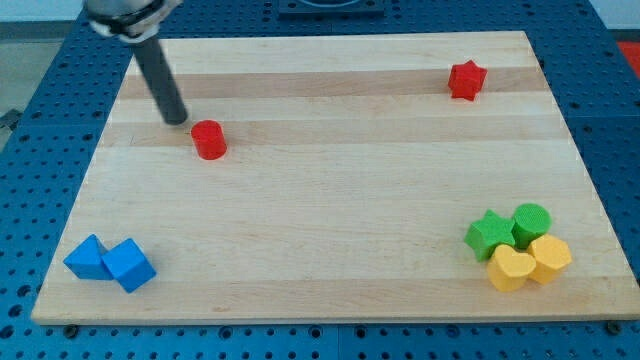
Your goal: Move the red circle into blue triangle to top left
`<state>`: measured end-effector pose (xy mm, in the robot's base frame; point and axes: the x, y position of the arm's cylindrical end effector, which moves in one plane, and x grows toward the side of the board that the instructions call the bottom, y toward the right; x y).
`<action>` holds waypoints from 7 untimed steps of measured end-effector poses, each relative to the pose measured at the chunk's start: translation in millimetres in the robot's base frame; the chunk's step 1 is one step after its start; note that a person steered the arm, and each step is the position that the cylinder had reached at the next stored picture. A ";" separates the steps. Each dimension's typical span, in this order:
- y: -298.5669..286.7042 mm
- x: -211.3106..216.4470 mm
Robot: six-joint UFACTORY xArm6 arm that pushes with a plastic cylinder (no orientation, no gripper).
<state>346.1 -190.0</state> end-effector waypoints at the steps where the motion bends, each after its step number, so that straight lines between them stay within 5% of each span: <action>1: 59.8 -10.4; 5: -17.3 120.0; 7: -15.0 112.3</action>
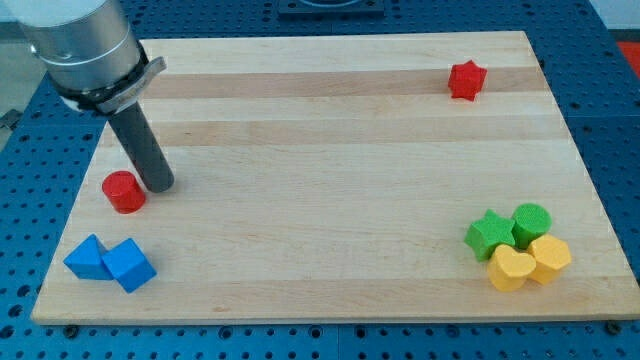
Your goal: Move the red circle into blue triangle to top left
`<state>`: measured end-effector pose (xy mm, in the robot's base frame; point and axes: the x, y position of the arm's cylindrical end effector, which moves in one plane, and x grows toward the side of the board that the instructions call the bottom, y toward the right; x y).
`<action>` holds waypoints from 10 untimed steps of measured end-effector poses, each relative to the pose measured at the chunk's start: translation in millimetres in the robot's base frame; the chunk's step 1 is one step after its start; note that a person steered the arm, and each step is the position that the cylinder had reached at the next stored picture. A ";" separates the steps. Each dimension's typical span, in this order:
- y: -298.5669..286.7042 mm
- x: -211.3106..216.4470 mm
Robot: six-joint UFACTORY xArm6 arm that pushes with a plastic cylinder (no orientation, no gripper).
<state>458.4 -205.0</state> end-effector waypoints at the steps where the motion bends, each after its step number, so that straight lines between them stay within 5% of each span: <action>1: -10.9 -10.6; 3: -22.0 34.3; 7: -33.5 16.6; 10: -33.5 48.1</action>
